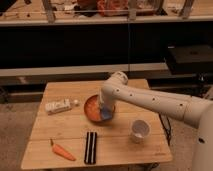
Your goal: Place the white sponge in the ceramic bowl
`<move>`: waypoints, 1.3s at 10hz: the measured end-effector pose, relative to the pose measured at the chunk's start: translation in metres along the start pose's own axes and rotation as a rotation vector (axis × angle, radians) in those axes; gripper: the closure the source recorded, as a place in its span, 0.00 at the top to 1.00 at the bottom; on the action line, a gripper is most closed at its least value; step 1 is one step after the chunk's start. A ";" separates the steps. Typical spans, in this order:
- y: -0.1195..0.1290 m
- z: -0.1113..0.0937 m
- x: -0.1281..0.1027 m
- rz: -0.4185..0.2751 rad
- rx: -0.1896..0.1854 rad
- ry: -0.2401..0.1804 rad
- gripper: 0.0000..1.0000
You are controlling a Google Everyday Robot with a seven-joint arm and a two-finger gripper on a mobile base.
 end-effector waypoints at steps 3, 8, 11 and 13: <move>-0.003 0.001 0.004 0.001 0.004 -0.004 0.00; -0.005 0.000 0.012 0.011 0.015 -0.010 0.10; -0.004 -0.001 0.016 0.020 0.023 -0.015 0.23; -0.005 0.000 0.019 0.023 0.030 -0.020 0.23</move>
